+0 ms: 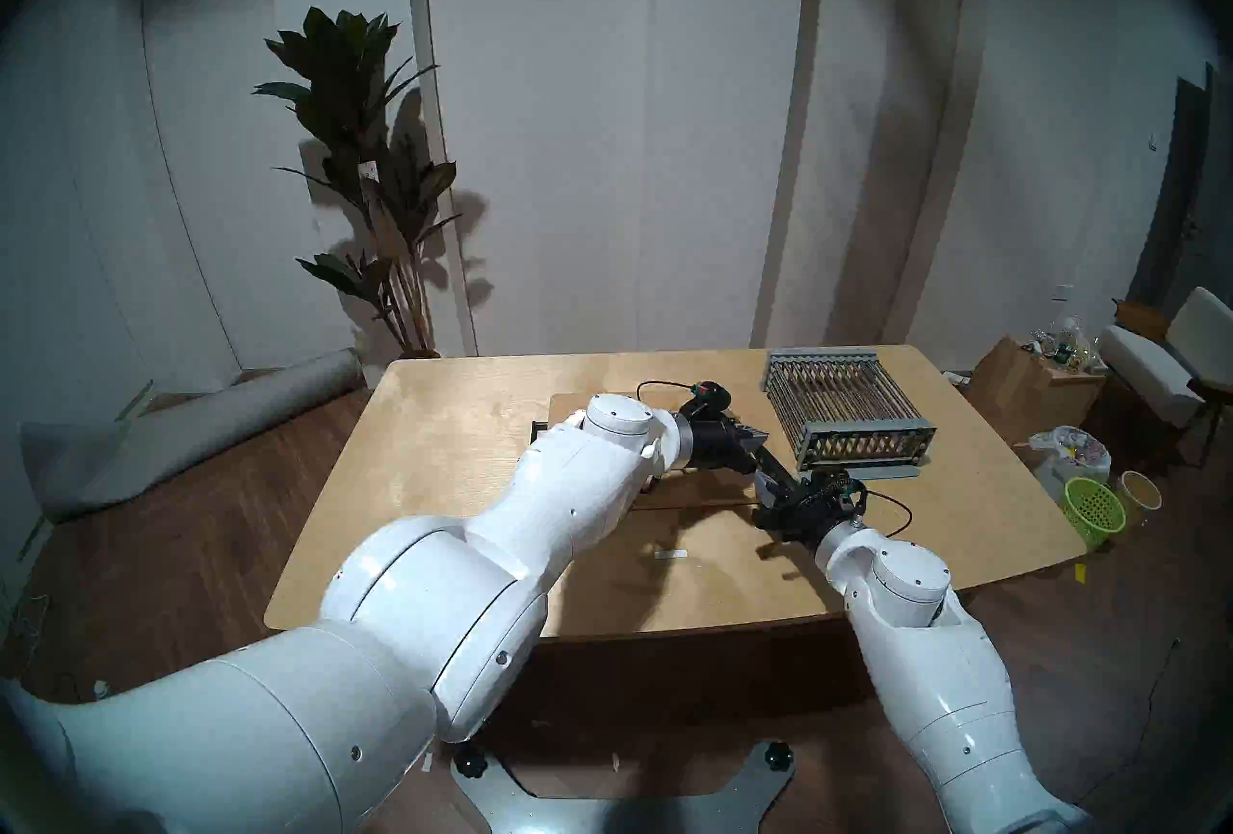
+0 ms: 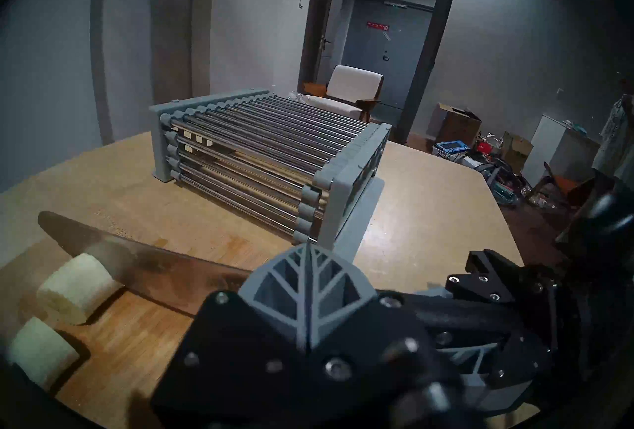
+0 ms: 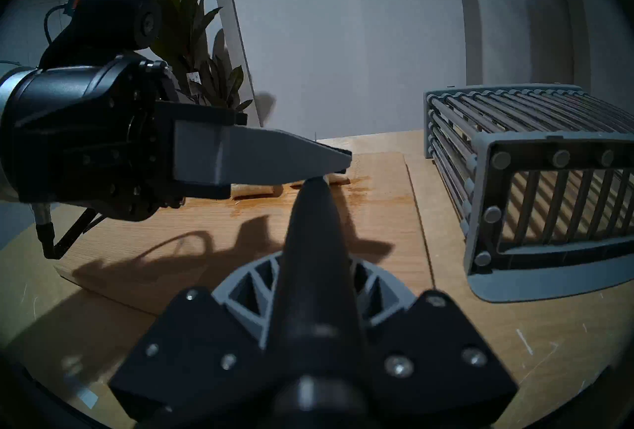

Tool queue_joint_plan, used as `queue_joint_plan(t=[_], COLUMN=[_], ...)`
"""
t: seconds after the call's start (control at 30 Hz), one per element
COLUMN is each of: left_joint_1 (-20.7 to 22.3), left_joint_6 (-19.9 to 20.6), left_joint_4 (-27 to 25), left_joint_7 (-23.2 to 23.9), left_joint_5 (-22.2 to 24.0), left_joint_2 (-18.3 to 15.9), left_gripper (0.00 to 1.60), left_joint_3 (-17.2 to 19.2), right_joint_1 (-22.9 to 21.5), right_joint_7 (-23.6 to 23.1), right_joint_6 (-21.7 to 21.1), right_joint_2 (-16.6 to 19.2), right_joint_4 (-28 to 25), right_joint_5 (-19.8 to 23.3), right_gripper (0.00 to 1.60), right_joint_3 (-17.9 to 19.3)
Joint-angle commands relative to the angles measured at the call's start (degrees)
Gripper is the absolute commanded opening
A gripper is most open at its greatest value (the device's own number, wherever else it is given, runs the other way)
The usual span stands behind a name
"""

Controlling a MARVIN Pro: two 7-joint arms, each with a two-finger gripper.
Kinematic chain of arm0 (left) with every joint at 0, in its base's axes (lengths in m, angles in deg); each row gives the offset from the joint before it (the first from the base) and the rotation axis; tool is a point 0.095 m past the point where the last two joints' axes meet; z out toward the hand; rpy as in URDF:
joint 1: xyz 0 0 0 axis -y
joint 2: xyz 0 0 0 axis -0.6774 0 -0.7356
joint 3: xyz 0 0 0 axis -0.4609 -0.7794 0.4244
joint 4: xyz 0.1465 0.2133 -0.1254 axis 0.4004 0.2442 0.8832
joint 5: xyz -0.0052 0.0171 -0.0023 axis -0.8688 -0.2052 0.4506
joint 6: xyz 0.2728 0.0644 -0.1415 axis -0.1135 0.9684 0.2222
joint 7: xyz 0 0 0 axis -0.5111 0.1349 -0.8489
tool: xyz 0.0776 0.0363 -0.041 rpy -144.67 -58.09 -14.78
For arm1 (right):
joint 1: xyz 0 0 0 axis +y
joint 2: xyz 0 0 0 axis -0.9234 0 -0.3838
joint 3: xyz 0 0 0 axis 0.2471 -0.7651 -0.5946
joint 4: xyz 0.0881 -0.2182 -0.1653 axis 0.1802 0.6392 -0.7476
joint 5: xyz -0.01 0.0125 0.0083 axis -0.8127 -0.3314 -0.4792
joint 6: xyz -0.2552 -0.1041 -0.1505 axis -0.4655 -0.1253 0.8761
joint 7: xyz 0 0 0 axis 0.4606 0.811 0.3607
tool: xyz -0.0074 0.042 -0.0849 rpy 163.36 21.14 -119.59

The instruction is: Cut the banana into four pieces on the cutting board

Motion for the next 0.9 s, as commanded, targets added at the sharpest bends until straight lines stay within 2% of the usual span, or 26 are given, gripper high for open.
queue_joint_plan(t=[0.0, 0.07, 0.13, 0.2, 0.33, 0.5, 0.67, 0.87], left_joint_1=[2.8, 3.9, 4.5, 6.7, 8.7, 10.8, 14.0, 15.0], left_joint_6=[1.2, 3.3, 3.5, 7.4, 9.9, 14.2, 18.1, 19.7], left_joint_4=[1.6, 3.4, 4.1, 6.2, 7.0, 7.1, 10.0, 11.5], left_joint_7=[0.5, 0.8, 0.6, 0.5, -0.5, -2.8, -5.8, -7.6], left_joint_5=[0.8, 1.8, 1.7, 3.0, 3.3, 3.1, 2.9, 3.3], left_joint_2=[1.3, 2.0, 2.2, 3.1, 3.6, 4.6, 6.0, 6.6], left_gripper=[0.0, 0.0, 0.0, 0.0, 0.0, 0.0, 0.0, 0.0], left_joint_3=[0.8, 1.8, 1.8, 3.1, 3.7, 3.9, 3.7, 4.2], right_joint_1=[-0.7, -0.6, -0.6, -0.5, -0.5, -0.4, -0.3, -0.1], right_joint_7=[0.5, 0.6, 0.6, 0.6, 0.7, 0.7, 0.7, 0.7], right_joint_6=[0.7, 0.7, 0.6, 0.6, 0.6, 0.6, 0.5, 0.3], right_joint_2=[0.0, 0.0, 0.0, 0.1, 0.2, 0.2, 0.2, 0.4], right_joint_4=[-2.5, -2.6, -2.6, -2.8, -2.9, -3.1, -3.6, -4.5], right_joint_5=[-0.1, -0.1, -0.1, 0.0, 0.2, 0.3, 0.5, 0.7], right_gripper=[0.0, 0.0, 0.0, 0.0, 0.0, 0.0, 0.0, 0.0], right_joint_3=[0.4, 0.4, 0.4, 0.5, 0.6, 0.8, 1.0, 1.4])
